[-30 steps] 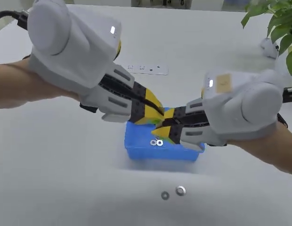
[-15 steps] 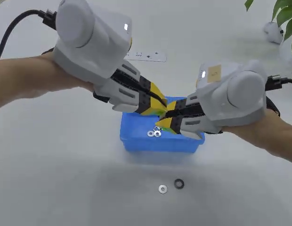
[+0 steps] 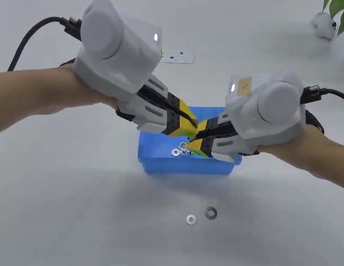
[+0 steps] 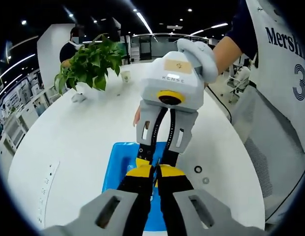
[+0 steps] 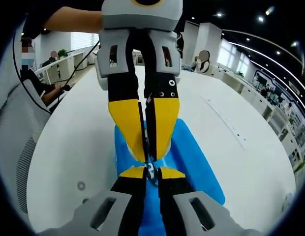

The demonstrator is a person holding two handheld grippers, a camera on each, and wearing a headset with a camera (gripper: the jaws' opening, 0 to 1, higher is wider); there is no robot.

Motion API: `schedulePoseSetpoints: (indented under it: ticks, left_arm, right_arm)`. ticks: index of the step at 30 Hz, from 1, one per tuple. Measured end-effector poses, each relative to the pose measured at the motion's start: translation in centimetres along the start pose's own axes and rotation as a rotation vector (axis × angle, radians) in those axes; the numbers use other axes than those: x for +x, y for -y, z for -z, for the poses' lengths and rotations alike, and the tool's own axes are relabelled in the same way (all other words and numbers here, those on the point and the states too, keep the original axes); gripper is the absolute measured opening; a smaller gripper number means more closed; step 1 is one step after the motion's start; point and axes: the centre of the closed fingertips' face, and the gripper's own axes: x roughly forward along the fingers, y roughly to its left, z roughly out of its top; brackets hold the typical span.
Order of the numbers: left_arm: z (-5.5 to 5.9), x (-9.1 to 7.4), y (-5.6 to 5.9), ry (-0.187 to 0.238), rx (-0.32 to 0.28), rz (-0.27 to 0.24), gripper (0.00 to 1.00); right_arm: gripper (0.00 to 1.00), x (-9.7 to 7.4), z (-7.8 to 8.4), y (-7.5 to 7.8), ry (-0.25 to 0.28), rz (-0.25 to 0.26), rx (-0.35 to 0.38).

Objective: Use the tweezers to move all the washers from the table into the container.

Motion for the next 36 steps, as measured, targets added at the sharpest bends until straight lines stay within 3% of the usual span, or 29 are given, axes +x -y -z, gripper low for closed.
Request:
schedulePoseSetpoints:
  ticks: [8, 20, 27, 36]
  left_arm:
    - [-0.1, -0.4, 0.2, -0.01, 0.026, -0.004, 0.07]
    - [-2.5, -2.1, 1.2, 0.025, 0.053, -0.024, 0.07]
    - [-4.0, -3.1, 3.1, 0.031, 0.093, -0.031, 0.07]
    - [-4.9, -3.6, 5.3, 0.026, 0.097, -0.023, 0.07]
  right_arm:
    - [0.11, -0.3, -0.2, -0.2, 0.0, 0.003, -0.021]
    - [0.11, -2.6, -2.2, -0.6, 0.049, 0.023, -0.037]
    - [0.11, -4.1, -3.4, -2.1, 0.065, 0.029, -0.066]
    - [0.11, -5.3, -4.0, -4.1, 0.065, 0.015, -0.089]
